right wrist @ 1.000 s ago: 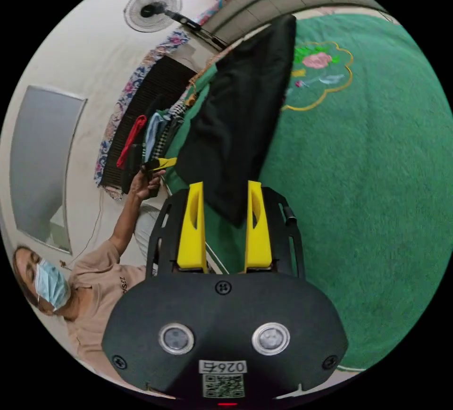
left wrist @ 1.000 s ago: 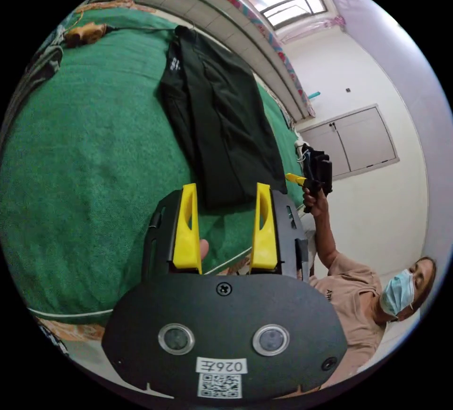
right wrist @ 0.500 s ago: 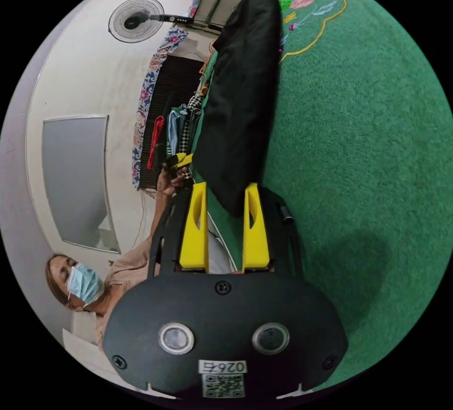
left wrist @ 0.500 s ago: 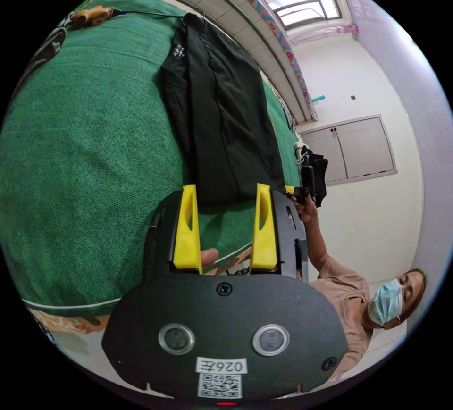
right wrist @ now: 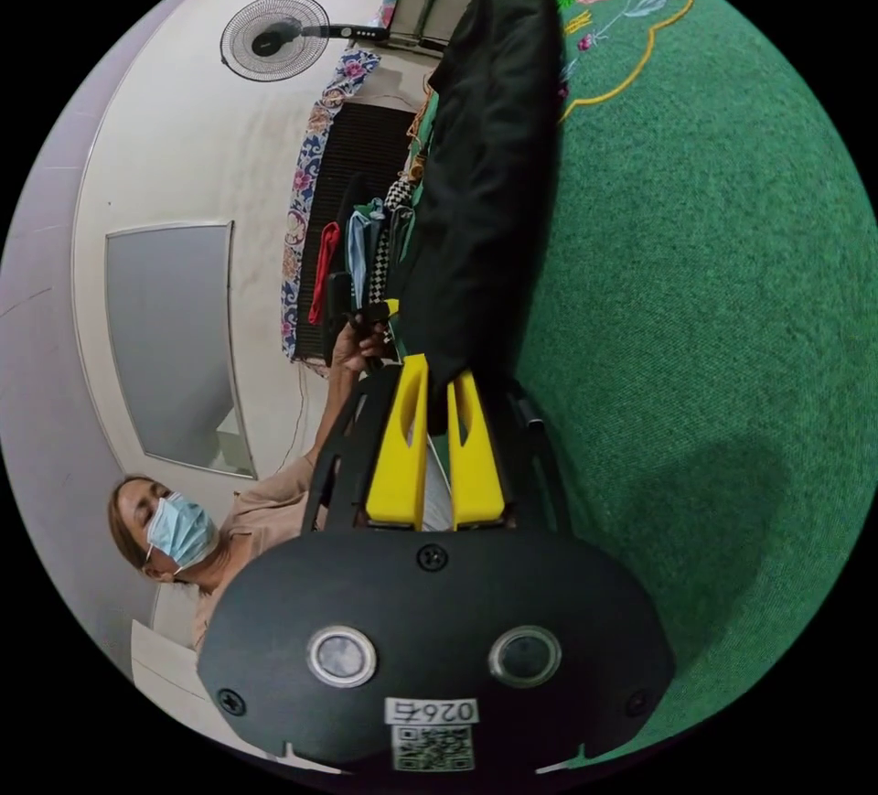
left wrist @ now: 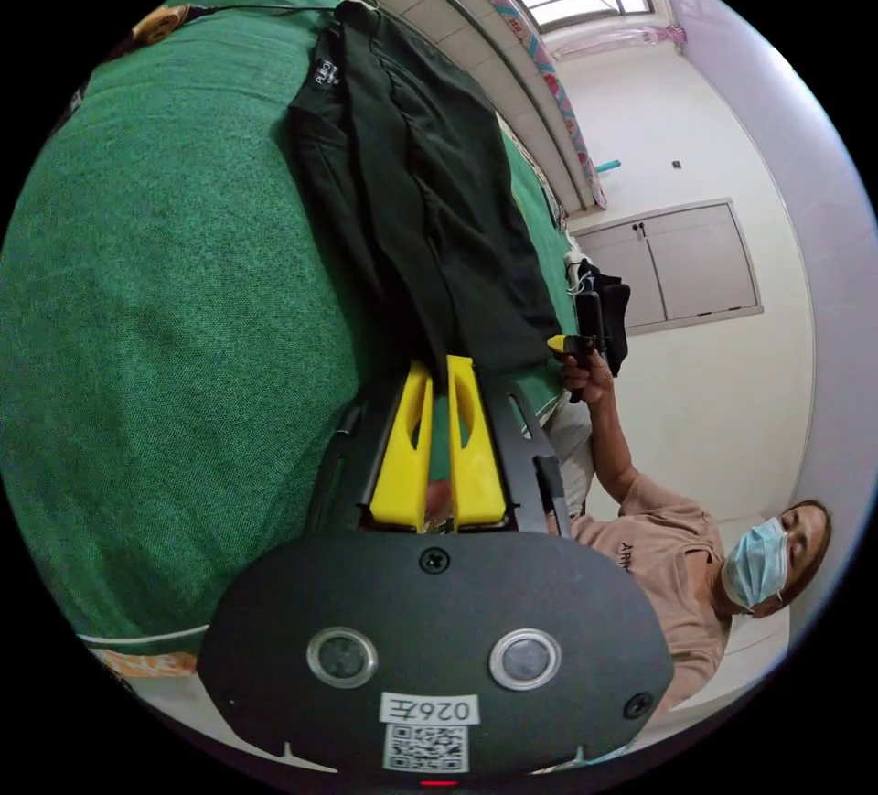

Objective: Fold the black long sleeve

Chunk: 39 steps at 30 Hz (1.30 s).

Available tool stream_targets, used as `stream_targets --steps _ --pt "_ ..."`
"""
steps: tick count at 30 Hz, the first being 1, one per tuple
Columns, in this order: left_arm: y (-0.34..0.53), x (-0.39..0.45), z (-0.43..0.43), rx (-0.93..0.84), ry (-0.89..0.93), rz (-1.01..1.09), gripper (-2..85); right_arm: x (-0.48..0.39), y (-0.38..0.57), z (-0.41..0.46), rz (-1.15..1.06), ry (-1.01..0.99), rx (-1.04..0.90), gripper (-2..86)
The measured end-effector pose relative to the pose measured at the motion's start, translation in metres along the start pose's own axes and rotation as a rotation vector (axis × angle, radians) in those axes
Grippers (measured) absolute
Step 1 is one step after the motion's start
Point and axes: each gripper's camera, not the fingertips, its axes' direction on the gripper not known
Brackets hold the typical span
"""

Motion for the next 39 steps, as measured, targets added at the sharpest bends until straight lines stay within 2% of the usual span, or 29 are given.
stream_targets --steps 6,9,13,22,27,33,39 --pt "0.021 -0.012 -0.030 0.120 0.194 0.038 0.7 -0.014 0.008 -0.019 -0.060 -0.037 0.016 -1.0" --pt "0.036 -0.001 -0.043 0.151 0.255 0.140 0.5 -0.032 0.021 -0.032 -0.107 -0.102 0.043 -1.0" --pt "0.077 0.021 -0.050 0.221 0.352 0.264 0.4 -0.069 0.069 -0.045 -0.200 -0.066 0.106 -1.0" --pt "0.150 0.104 -0.073 0.210 0.272 0.602 0.4 -0.135 0.176 -0.053 -0.317 -0.098 0.197 -1.0" --pt "0.129 0.109 -0.087 0.235 0.295 0.520 0.5 -0.164 0.164 -0.056 -0.329 -0.091 0.268 -1.1" --pt "0.042 0.079 -0.100 0.286 0.278 0.322 0.8 -0.164 0.044 -0.062 -0.249 -0.107 0.328 -1.2" --pt "-0.058 0.018 -0.081 0.297 0.276 0.060 1.8 -0.113 -0.093 -0.043 -0.007 0.022 0.336 -0.7"
